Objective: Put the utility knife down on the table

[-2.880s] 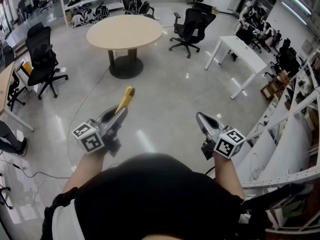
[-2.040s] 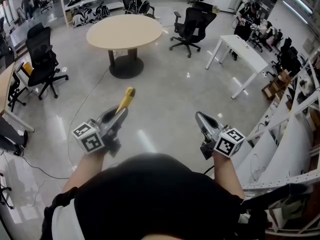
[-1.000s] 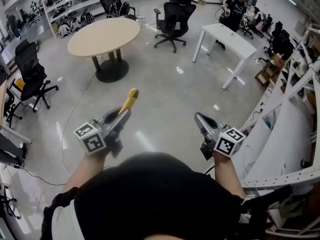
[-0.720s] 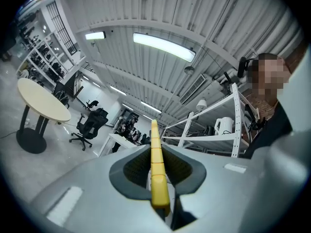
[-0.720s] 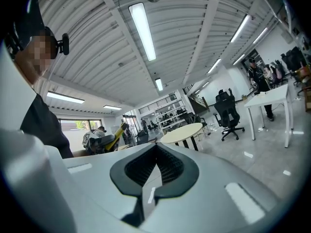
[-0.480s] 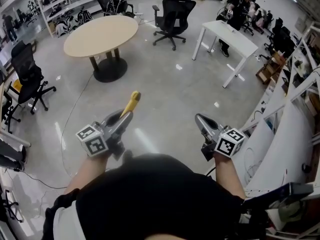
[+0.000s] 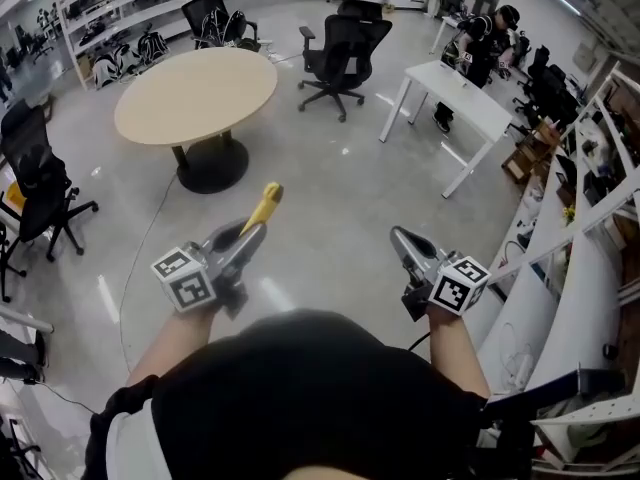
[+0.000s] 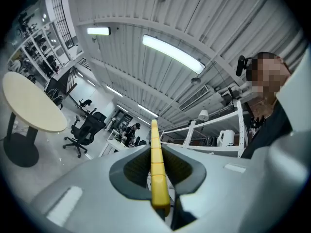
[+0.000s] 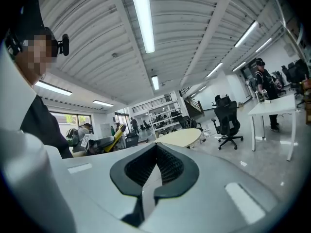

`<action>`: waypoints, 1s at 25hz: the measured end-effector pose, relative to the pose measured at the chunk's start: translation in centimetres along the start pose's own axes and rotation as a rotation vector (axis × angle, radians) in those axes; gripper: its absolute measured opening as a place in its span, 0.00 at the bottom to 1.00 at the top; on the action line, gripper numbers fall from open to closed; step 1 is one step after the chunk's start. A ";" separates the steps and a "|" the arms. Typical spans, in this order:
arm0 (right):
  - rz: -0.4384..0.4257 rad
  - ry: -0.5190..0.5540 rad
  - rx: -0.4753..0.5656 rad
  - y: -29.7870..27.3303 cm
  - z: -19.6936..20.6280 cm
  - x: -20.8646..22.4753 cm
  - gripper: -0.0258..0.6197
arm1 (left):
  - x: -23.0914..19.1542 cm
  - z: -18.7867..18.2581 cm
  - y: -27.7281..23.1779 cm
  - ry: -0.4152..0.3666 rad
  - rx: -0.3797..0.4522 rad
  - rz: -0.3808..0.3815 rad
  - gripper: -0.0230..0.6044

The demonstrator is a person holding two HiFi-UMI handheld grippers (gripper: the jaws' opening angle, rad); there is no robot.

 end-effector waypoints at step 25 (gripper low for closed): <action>-0.053 0.016 -0.042 -18.1 -8.6 24.6 0.06 | -17.8 -2.9 -21.5 0.002 0.013 -0.085 0.13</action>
Point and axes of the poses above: the fingertips, and each gripper's own axes: y backward along the fingers, x to its right, z out of its underside, the point moved 10 cm from there along y, backward along the fingers, and after that the axes turned 6 degrees about x, right-handed, at the moved point
